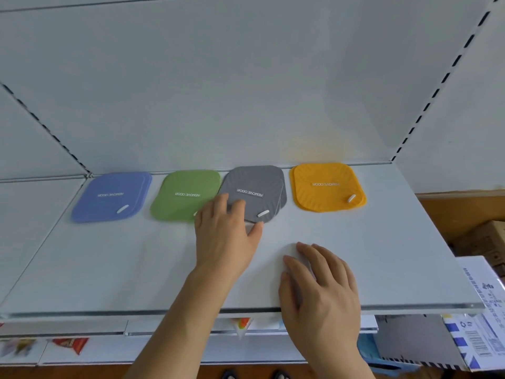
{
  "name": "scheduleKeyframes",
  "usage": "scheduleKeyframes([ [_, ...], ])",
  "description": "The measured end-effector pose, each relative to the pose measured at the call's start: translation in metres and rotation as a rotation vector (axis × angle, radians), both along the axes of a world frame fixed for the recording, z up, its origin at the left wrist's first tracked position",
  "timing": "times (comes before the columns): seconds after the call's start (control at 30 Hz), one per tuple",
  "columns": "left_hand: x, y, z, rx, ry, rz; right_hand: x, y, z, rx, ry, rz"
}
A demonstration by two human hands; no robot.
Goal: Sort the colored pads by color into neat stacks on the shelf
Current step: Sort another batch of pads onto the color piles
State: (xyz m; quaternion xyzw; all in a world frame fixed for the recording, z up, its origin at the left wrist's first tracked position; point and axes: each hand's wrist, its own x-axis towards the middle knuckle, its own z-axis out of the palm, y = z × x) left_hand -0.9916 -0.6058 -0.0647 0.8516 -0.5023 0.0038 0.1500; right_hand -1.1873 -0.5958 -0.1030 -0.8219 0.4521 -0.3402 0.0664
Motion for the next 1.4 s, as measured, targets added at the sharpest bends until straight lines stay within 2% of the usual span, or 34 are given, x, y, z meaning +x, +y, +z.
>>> scheduleKeyframes([
  [0.23,-0.003,-0.005,0.009,-0.118,0.081,-0.079,-0.002,0.0,0.001,0.012,0.017,0.007],
  [0.43,-0.002,0.032,0.001,-0.012,-0.026,-0.151,-0.003,0.001,0.001,0.006,0.042,0.016],
  [0.7,0.014,0.123,-0.005,0.019,0.006,-0.184,0.009,0.021,0.006,0.092,0.15,-0.001],
  [0.93,0.063,0.245,0.016,0.083,0.11,-0.197,0.08,0.111,0.024,0.147,0.224,0.119],
  [1.13,0.132,0.37,0.021,0.255,0.227,0.007,0.17,0.208,0.035,0.181,0.205,0.344],
  [1.3,0.191,0.46,0.01,0.201,0.304,0.255,0.251,0.27,0.032,0.256,0.3,0.571],
  [1.4,0.226,0.499,0.002,0.177,0.325,0.395,0.304,0.3,0.03,0.227,0.328,0.692],
])
